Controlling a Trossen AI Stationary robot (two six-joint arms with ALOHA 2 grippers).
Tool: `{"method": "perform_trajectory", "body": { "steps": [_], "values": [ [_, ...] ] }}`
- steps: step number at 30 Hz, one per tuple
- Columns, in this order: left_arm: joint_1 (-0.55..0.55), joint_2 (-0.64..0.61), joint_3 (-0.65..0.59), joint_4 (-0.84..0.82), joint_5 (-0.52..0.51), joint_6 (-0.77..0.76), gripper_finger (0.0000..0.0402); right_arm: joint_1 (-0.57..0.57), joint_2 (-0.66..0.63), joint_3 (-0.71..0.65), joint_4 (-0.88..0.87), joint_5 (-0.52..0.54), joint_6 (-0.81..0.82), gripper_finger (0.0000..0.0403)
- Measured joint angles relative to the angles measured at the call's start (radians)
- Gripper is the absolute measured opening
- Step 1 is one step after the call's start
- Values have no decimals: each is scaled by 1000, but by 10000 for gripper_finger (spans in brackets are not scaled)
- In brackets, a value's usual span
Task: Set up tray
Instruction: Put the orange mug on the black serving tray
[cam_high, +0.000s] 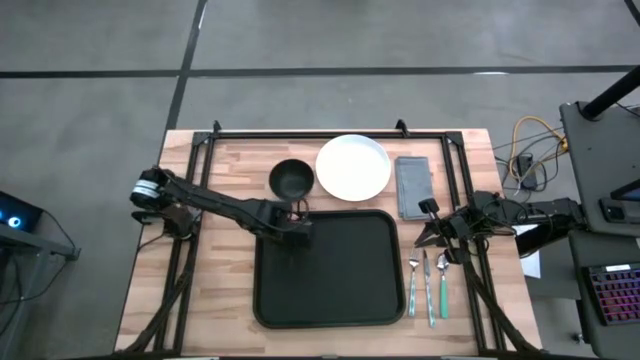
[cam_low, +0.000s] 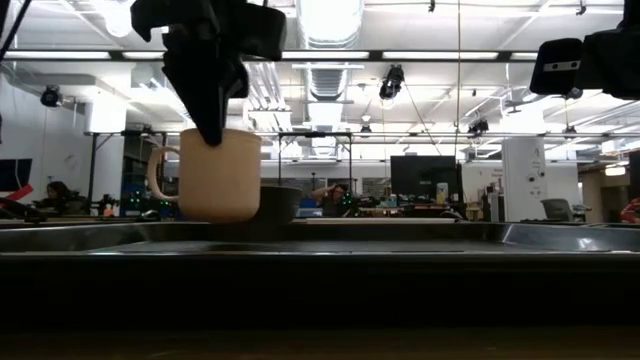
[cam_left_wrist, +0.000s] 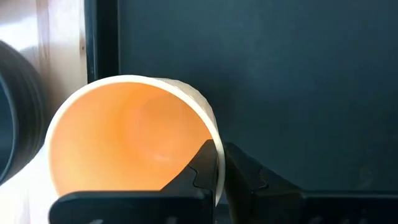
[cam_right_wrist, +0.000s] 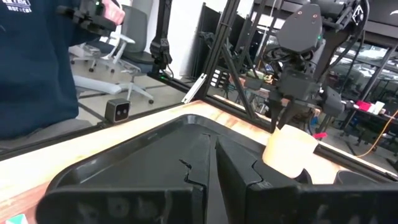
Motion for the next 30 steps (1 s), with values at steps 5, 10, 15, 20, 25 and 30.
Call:
{"method": "perform_trajectory", "body": {
  "steps": [5, 10, 15, 20, 25, 30],
  "values": [
    [1, -65, -94, 79, -2, -38, 0, 0, 0, 0, 0, 0, 0, 18],
    [4, -101, -159, 125, -2, -45, 0, 0, 0, 0, 0, 0, 0, 18],
    [5, -105, -180, 131, -2, -59, 0, 0, 0, 0, 0, 0, 0, 18],
    [12, -105, -190, 148, -2, -60, 0, 0, 0, 0, 0, 0, 0, 18],
    [16, -105, -191, 147, -2, -60, 0, 0, 0, 0, 0, 0, 0, 18],
    [18, -104, -191, 148, -1, -60, 0, 0, 0, 0, 0, 0, 0, 18]
  ]
}}
